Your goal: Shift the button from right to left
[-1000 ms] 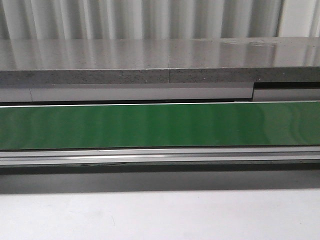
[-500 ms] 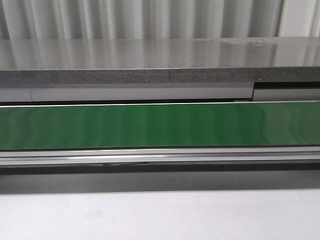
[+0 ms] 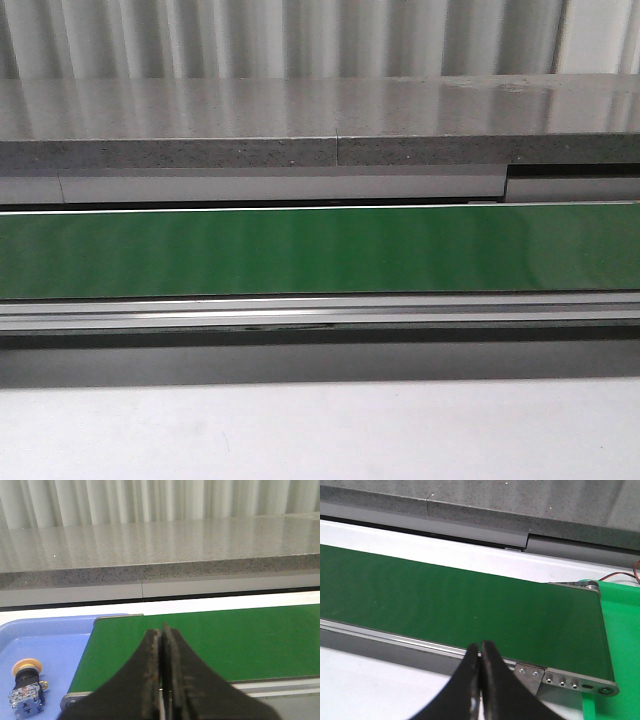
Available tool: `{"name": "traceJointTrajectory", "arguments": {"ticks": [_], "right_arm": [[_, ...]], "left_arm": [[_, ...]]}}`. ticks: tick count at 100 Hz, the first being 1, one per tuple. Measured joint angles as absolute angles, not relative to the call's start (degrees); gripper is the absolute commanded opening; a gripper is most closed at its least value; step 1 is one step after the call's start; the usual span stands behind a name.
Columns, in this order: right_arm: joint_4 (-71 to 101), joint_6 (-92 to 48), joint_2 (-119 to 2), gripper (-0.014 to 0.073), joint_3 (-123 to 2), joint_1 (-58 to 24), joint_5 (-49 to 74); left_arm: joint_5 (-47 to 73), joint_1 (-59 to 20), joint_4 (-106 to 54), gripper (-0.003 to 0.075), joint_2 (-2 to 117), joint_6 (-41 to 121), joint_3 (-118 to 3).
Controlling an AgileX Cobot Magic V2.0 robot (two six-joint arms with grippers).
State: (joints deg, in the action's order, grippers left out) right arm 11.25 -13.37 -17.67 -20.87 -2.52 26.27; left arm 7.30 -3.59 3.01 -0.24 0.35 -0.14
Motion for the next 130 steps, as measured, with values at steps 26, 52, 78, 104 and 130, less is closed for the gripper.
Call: {"name": "traceJointTrajectory", "arguments": {"ticks": [26, 52, 78, 104, 130], "right_arm": [[11.25, -13.37, -17.67, -0.0066, -19.96, -2.52, 24.91], [4.80, -5.80, -16.98, -0.0066, -11.46, 1.47, 7.83], [-1.51, 4.48, -8.30, -0.0066, -0.98, 2.89, -1.12], [-1.51, 4.75, 0.40, -0.0066, 1.55, 2.89, 5.32], [-1.51, 4.83, 0.52, -0.0066, 1.55, 2.89, 9.49]], "left_arm": [[7.30, -3.59, 3.01, -0.0020, -0.24, 0.35, -0.14], [7.30, -3.59, 3.01, -0.0020, -0.24, 0.35, -0.14], [7.30, -3.59, 3.01, -0.0020, -0.24, 0.35, -0.14], [7.19, -3.59, 3.01, -0.0020, -0.24, 0.35, -0.14], [7.19, -3.59, 3.01, -0.0020, -0.24, 0.35, -0.14]]}}
